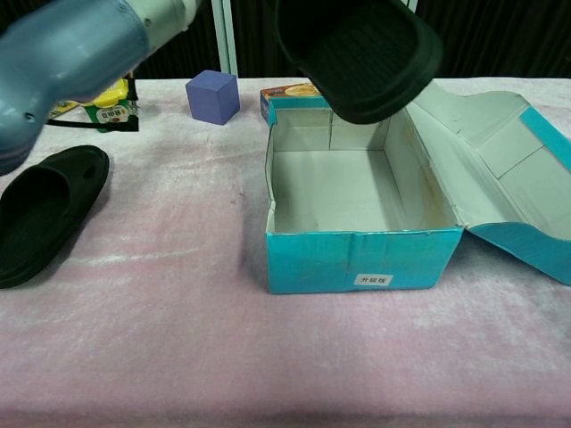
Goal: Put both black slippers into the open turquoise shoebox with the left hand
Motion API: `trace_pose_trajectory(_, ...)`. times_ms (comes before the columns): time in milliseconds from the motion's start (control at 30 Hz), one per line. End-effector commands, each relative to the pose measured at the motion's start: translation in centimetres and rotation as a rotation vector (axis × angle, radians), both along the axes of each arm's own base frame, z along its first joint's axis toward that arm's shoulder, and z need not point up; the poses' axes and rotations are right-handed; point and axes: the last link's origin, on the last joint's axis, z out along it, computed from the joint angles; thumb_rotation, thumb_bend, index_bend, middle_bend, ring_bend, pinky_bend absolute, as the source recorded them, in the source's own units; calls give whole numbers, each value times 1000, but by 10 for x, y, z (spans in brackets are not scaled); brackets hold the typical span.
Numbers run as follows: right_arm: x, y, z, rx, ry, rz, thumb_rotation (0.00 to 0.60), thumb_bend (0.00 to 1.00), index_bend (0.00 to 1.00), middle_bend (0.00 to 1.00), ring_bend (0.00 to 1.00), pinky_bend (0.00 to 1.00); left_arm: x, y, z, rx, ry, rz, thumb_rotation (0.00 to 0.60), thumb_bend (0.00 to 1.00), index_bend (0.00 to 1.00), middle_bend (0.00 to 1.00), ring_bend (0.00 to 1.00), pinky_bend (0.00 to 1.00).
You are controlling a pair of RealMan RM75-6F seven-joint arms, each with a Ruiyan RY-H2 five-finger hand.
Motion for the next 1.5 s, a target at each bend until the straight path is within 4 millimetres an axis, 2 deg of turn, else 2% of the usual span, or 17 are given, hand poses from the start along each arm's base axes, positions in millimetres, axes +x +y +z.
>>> trace_pose_trajectory(33,2,0,2,-1,1,5,600,31,0,0,0,68,21,1,-28,-40,-4,-10,518,0,453,503,473,493)
trace_pose_trajectory(200,4,1,5,-1,-1,8,600,30,0,0,0,68,34,5,-55,-44,47,-11,518,0,454,506,473,491)
trace_pose_trajectory(367,3,1,7,4,-1,5,600,30,0,0,0,68,41,5,-73,-63,83,-11,517,0,455,507,473,492)
trace_pose_trajectory(567,2,0,8,7,-6,2,600,31,0,0,0,68,42,7,-80,34,213,-60,600,0,456,515,473,492)
trace_pose_trajectory(767,2,0,8,14,-15,4,600,31,0,0,0,68,42,3,-87,140,279,-123,600,0,460,517,473,492)
trace_pose_trajectory(1167,1,0,10,17,-23,0,600,30,0,0,0,68,41,-7,-109,123,282,-146,600,0,454,510,470,490)
trace_pose_trajectory(1267,1,0,10,19,-25,-3,600,30,0,0,0,68,39,-7,-116,100,324,-155,600,0,412,460,416,462)
trace_pose_trajectory(1500,2,-1,8,28,-24,0,600,31,0,0,0,68,34,0,-128,66,508,-171,600,0,286,321,268,314)
